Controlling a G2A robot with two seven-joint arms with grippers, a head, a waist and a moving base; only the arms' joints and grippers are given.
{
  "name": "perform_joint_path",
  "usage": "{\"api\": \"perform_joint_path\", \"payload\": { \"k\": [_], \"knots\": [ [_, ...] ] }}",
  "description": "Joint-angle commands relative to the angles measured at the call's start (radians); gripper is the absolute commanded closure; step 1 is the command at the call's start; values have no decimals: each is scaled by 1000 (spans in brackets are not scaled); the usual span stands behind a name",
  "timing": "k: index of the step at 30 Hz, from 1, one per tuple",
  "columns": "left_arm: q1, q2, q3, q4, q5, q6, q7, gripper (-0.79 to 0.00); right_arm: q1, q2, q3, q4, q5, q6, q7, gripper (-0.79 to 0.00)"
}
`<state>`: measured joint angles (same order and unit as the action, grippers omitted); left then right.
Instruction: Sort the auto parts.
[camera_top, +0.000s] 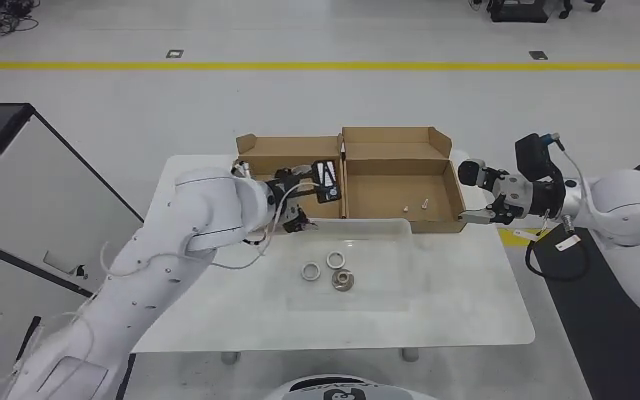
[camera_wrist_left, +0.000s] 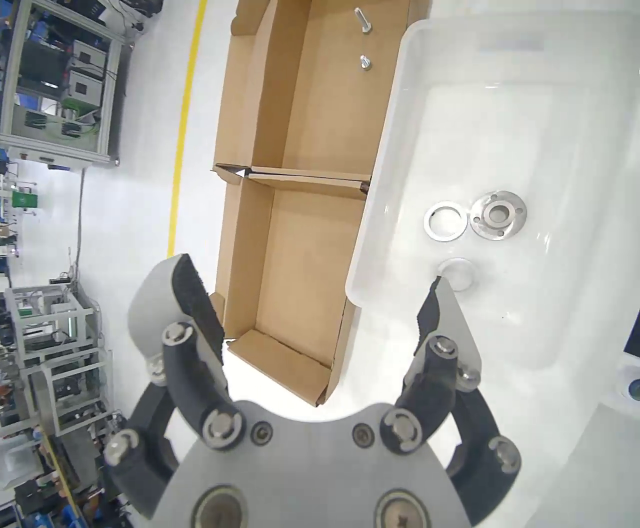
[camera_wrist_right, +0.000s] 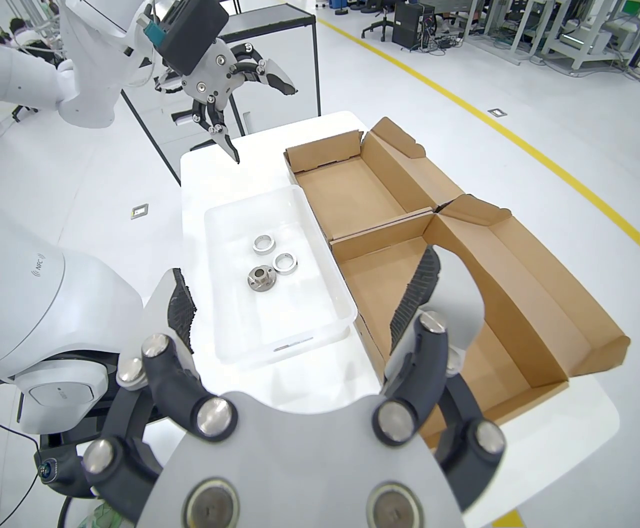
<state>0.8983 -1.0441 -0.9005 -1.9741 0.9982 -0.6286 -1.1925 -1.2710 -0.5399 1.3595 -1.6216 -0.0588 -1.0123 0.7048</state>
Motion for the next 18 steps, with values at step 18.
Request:
{"api": "perform_joint_path", "payload": {
  "k": [18],
  "knots": [
    [-441,0,474,159,-415,270,-270,-785,0,0,0,0,0,0,0,-785]
  ]
}}
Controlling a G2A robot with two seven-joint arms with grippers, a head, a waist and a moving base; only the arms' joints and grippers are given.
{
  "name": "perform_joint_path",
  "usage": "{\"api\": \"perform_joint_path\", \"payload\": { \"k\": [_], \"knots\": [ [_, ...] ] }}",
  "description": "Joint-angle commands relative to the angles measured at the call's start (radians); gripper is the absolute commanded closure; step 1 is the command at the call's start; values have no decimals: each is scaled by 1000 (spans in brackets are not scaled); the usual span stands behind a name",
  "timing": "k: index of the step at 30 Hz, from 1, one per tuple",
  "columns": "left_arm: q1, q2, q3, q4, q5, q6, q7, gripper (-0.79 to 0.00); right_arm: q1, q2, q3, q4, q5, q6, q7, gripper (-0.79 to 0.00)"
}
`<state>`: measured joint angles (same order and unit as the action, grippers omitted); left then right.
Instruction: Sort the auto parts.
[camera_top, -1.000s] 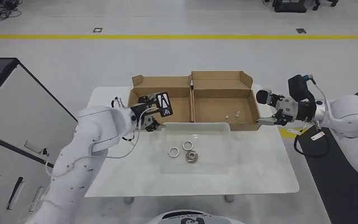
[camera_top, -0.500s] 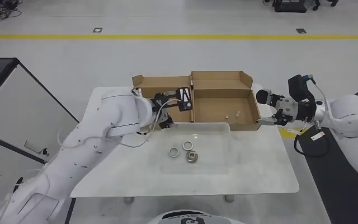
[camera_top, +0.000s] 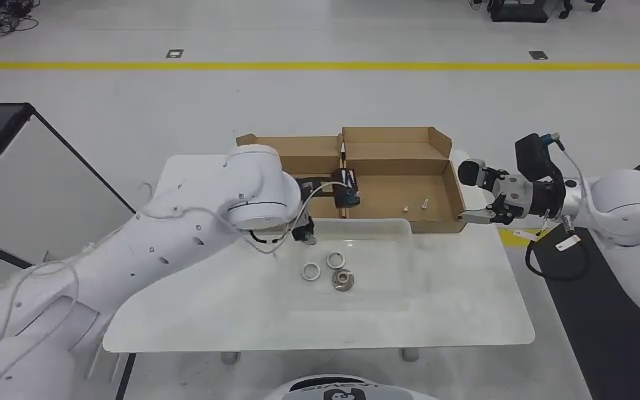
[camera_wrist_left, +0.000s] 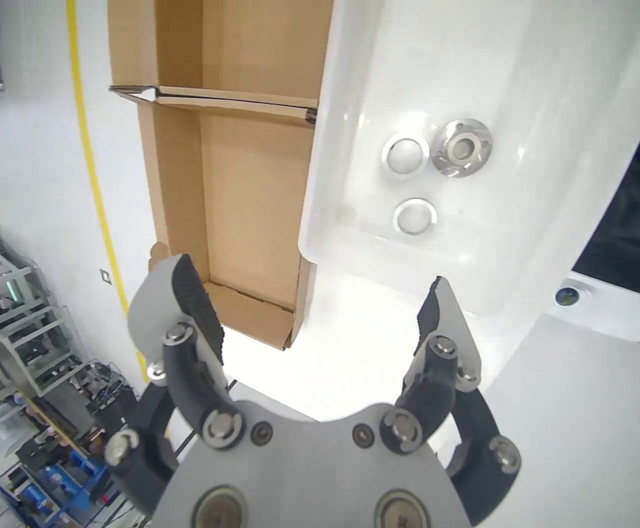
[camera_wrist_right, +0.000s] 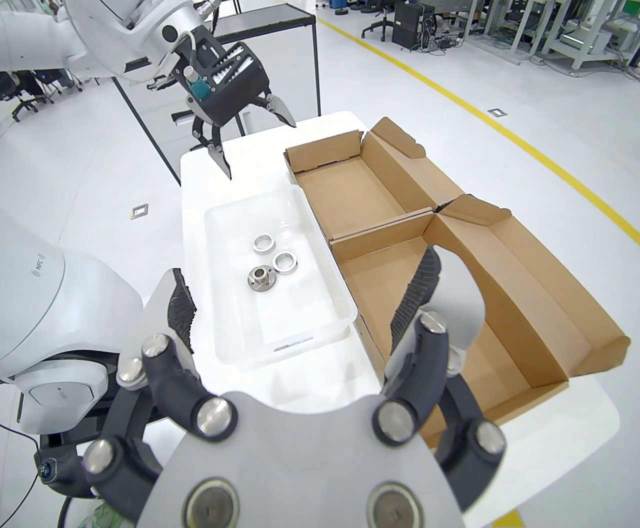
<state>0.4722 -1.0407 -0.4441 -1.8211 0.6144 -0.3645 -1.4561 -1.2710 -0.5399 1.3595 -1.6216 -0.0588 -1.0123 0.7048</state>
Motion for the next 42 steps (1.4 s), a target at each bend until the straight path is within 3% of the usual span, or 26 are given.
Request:
{"api": "perform_joint_path", "payload": {
  "k": [1,9,26,37,38,39,42],
  "knots": [
    [-31,-7,35,10,-52,12,-12,-785,0,0,0,0,0,0,0,-785],
    [-90,-47,127,39,-162,-13,14,-785,0,0,0,0,0,0,0,-785],
    [-20,-98,165,122,-109,3,143,-785,0,0,0,0,0,0,0,-785],
    [38,-121,195,178,45,24,215,-785,0,0,0,0,0,0,0,-785],
    [50,-122,196,185,37,31,223,-757,0,0,0,0,0,0,0,-785],
    [56,-124,195,188,35,27,225,-668,0,0,0,0,0,0,0,-785],
    [73,-127,196,192,32,27,225,-597,0,0,0,0,0,0,0,-785]
  ]
}}
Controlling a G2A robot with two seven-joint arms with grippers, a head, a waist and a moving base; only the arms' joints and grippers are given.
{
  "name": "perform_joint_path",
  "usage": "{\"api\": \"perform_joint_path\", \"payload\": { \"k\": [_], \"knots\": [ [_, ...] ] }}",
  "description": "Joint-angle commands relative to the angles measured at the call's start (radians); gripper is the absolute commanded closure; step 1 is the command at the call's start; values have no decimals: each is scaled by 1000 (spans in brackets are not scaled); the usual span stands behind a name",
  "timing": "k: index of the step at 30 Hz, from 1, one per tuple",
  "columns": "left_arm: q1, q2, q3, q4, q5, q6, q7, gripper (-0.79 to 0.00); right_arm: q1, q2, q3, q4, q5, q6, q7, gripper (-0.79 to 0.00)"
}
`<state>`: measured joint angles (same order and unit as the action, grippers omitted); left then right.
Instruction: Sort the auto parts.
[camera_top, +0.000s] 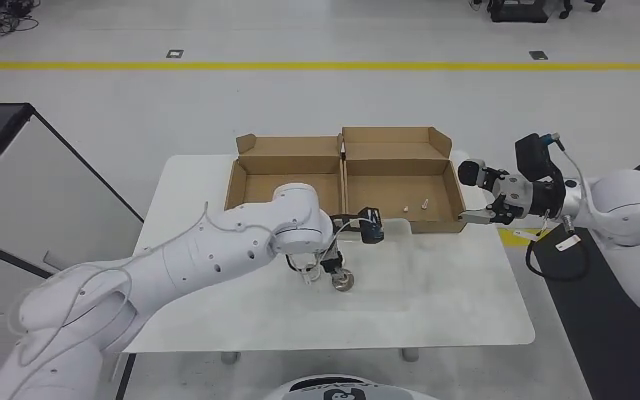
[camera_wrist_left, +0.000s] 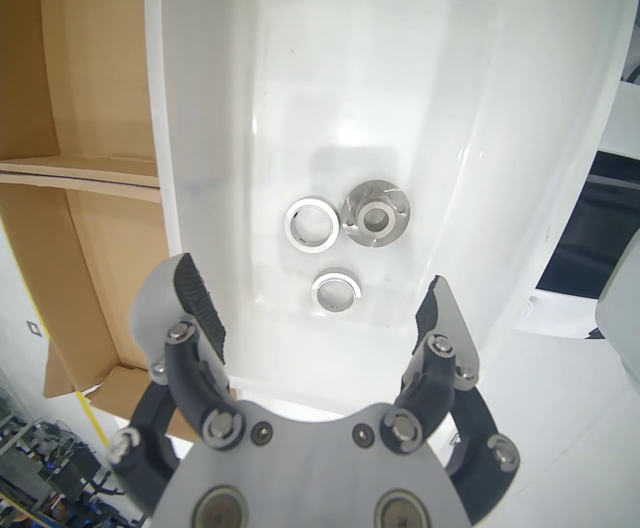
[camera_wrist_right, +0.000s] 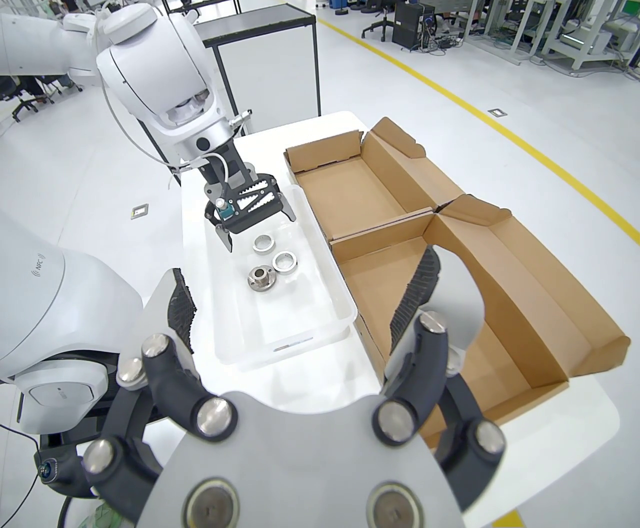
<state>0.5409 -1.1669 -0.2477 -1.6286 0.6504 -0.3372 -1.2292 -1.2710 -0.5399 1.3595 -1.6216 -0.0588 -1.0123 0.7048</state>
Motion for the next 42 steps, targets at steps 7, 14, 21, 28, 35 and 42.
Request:
{"api": "perform_joint_path", "payload": {
  "k": [7,14,21,28,35,42],
  "knots": [
    [35,-7,-4,-11,-7,1,-17,-459,0,0,0,0,0,0,0,-785],
    [63,-18,-2,-11,11,5,-16,-456,0,0,0,0,0,0,0,-785],
    [79,-39,5,-1,23,2,-8,-385,0,0,0,0,0,0,0,-785],
    [86,-67,13,31,39,-7,4,-366,0,0,0,0,0,0,0,-785],
    [89,-95,21,76,53,-23,10,-354,0,0,0,0,0,0,0,-785],
    [95,-113,21,137,66,-44,12,-345,0,0,0,0,0,0,0,-785]
  ]
}}
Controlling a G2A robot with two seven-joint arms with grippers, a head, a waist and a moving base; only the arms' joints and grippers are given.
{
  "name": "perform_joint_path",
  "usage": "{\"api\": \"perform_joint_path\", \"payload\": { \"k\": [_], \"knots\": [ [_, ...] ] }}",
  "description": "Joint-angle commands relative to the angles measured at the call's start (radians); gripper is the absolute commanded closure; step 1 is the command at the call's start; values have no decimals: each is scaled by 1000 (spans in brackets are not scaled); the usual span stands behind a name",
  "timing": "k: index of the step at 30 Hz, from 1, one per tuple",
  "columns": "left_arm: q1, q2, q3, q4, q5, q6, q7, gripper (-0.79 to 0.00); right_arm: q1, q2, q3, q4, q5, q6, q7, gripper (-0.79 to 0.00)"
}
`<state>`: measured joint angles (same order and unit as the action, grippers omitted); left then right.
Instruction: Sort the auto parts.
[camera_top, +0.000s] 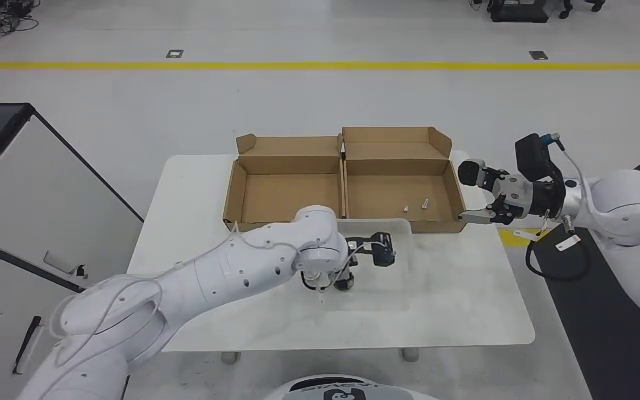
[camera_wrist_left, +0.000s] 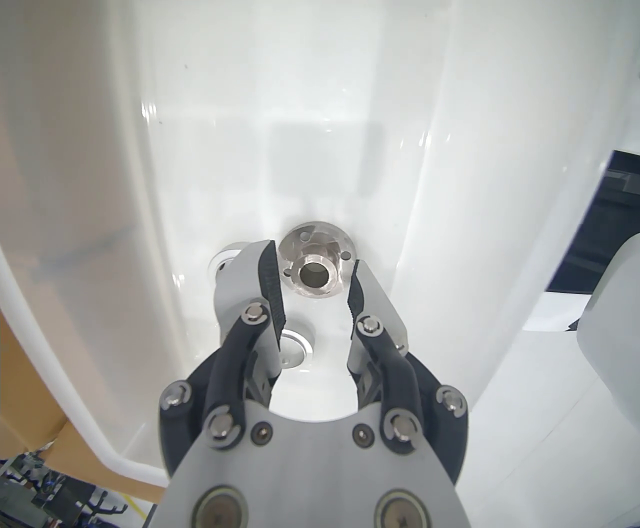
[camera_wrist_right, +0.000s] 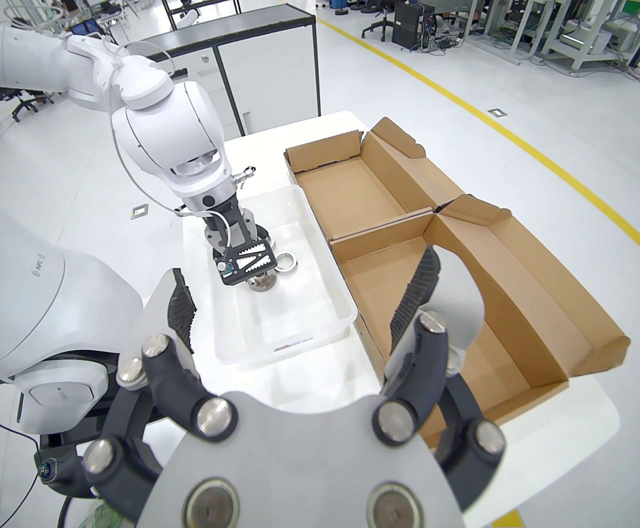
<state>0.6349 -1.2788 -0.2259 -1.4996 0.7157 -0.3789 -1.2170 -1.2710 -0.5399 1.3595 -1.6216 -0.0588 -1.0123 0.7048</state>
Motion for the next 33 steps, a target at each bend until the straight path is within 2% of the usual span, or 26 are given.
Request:
{"api": "perform_joint_path", "payload": {
  "k": [1,13,15,33],
  "knots": [
    [3,-3,-2,13,2,-4,0,-348,0,0,0,0,0,0,0,-785],
    [23,-11,-20,20,6,-17,-21,-339,0,0,0,0,0,0,0,-785],
    [26,-13,-22,19,5,-18,-25,-314,0,0,0,0,0,0,0,-785],
    [41,-35,-40,46,20,-31,-27,-339,0,0,0,0,0,0,0,-785]
  ]
}}
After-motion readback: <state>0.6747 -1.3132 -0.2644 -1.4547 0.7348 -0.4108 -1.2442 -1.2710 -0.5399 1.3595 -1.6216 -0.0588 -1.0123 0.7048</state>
